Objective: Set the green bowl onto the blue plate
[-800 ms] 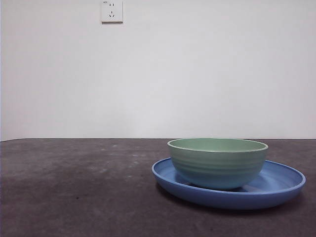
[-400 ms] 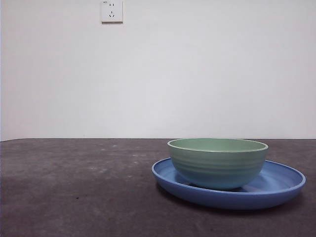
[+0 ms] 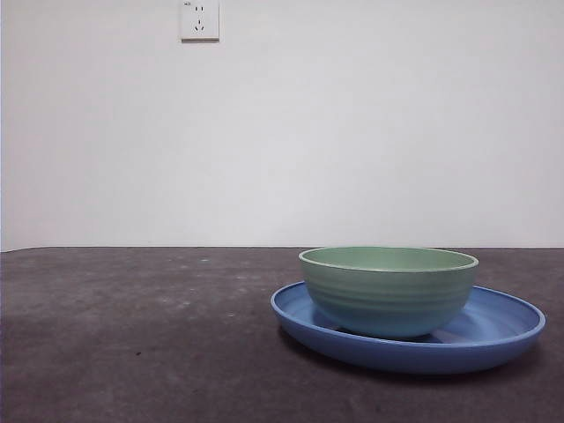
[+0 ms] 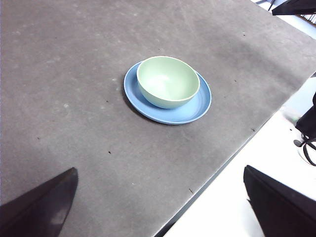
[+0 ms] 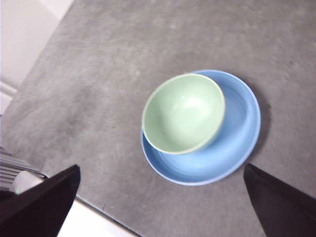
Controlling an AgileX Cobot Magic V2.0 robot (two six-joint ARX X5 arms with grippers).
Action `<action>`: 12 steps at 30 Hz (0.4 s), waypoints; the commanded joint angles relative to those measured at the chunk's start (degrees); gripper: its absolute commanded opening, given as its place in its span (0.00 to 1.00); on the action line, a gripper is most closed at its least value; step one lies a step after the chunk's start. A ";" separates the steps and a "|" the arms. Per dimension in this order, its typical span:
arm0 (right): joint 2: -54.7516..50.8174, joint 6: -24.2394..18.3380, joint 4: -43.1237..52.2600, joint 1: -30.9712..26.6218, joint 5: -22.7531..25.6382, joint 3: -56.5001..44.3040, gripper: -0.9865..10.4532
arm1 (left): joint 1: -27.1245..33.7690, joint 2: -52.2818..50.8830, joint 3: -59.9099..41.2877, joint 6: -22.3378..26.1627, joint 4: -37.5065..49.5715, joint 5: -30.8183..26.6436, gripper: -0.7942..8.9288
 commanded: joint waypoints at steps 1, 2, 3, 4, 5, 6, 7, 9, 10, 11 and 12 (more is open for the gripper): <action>2.16 2.99 -0.35 0.17 2.01 0.85 0.66 | -0.35 0.09 0.44 0.46 0.57 -0.07 0.66; 3.02 3.04 -0.48 0.17 2.78 0.85 0.66 | -0.37 0.09 0.44 0.48 0.57 -0.07 0.66; 4.11 2.95 -0.50 0.17 3.52 0.85 0.66 | -0.35 0.09 0.44 0.46 0.57 -0.09 0.66; 5.11 2.89 -0.48 0.17 4.22 0.85 0.66 | -0.35 0.09 0.44 0.46 0.57 -0.09 0.66; 6.45 2.47 -0.44 0.17 4.94 0.85 0.66 | -0.37 0.09 0.44 0.46 0.57 -0.07 0.66; 7.91 1.88 -0.31 0.17 5.75 0.85 0.66 | -0.35 0.09 0.44 0.46 0.57 -0.09 0.66; 9.27 1.18 -0.13 0.17 6.34 0.85 0.66 | -0.37 0.09 0.44 0.44 0.57 -0.07 0.66; 12.59 -0.33 0.44 0.17 7.34 0.85 0.66 | -0.35 0.09 0.44 0.44 0.57 -0.07 0.66; 14.12 -0.92 0.85 0.17 7.45 0.85 0.66 | -0.35 0.09 0.44 0.44 0.55 -0.07 0.66; 15.91 -1.51 1.42 0.15 7.48 0.85 0.66 | -0.35 0.09 0.44 0.42 0.55 -0.09 0.66; 17.66 -2.25 2.05 0.13 7.48 0.85 0.66 | -0.35 0.09 0.44 0.42 0.57 -0.07 0.66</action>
